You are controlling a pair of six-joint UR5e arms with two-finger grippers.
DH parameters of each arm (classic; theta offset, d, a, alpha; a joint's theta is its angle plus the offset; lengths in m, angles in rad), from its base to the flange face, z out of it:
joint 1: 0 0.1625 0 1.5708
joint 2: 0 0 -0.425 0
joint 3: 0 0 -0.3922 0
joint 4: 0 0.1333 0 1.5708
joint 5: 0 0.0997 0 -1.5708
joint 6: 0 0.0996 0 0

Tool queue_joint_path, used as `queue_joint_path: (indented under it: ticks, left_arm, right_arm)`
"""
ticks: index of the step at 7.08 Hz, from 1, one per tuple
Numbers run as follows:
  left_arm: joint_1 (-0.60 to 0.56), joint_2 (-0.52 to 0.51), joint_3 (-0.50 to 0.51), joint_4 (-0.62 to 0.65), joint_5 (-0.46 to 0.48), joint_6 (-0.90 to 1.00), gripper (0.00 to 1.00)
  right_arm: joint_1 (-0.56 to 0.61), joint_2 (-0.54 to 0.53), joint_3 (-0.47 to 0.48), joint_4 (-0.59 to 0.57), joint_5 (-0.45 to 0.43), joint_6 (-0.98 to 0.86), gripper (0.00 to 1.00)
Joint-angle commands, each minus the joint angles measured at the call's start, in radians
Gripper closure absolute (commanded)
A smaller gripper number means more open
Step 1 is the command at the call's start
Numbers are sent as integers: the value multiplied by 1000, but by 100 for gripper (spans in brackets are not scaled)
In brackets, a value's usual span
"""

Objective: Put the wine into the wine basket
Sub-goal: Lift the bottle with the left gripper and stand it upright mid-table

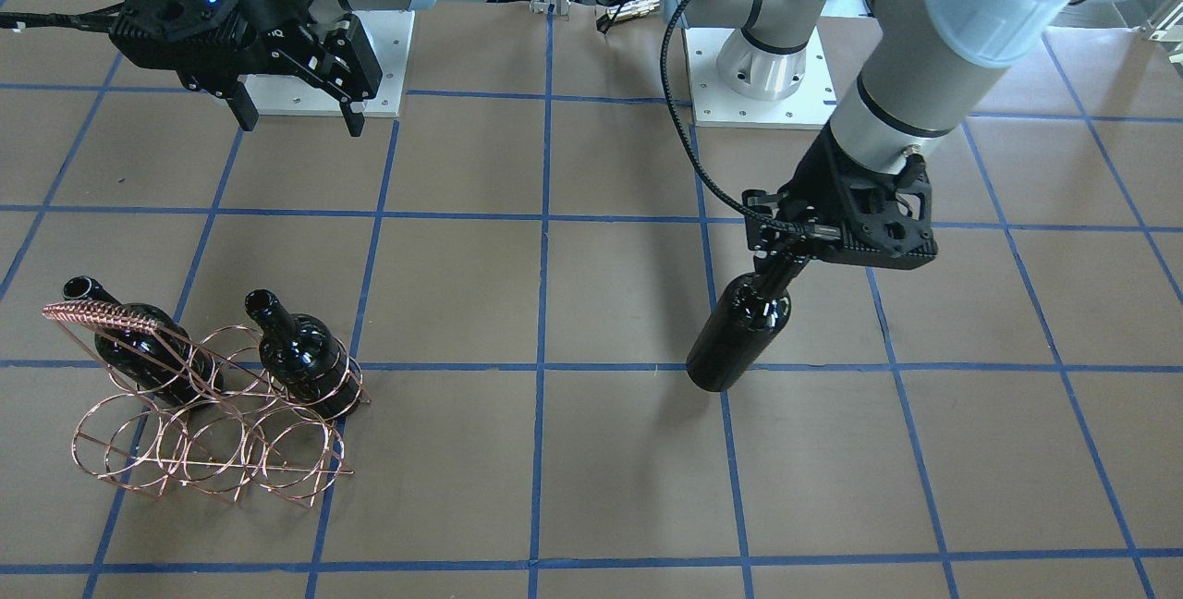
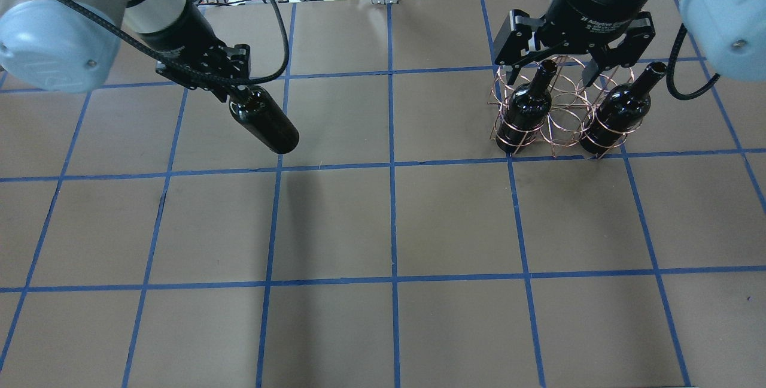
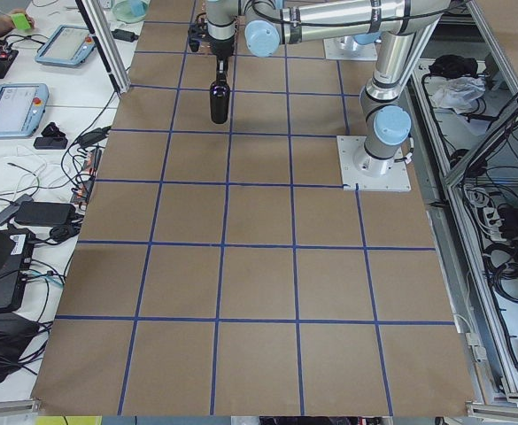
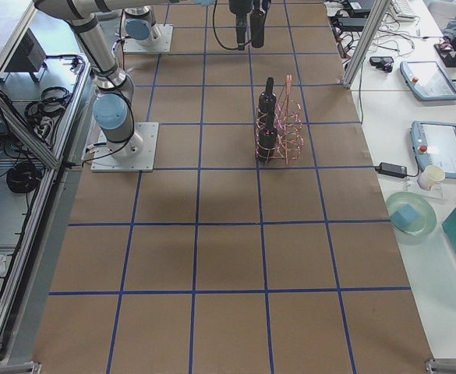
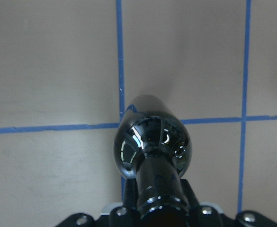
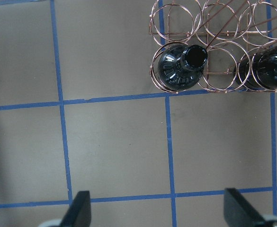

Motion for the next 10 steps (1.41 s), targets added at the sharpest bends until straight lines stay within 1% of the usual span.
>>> queue_joint_path:
  ticks: [1,2,4,5,8,10]
  left_arm:
    - [-138,48,-51,-75,-1,-111,100]
    - [-183,62,-77,-86,2,-123,100]
    - [-200,84,-162,-86,-1,-129,100]
    - [-214,99,-185,-86,4,-128,100]
    - [-220,96,-191,-88,5,-125,100]
    - [-217,88,-191,-88,42,-122,100]
  right_arm:
    - [-2,0,0,1,-1,0,0]
    - [-2,-2,-1,3,-2,0,0]
    - [-2,-3,-1,3,-2,0,0]
    - [-2,-3,-1,4,-4,0,0]
    - [0,-2,-1,3,-13,0,0]
    - [0,-2,1,1,-12,0,0]
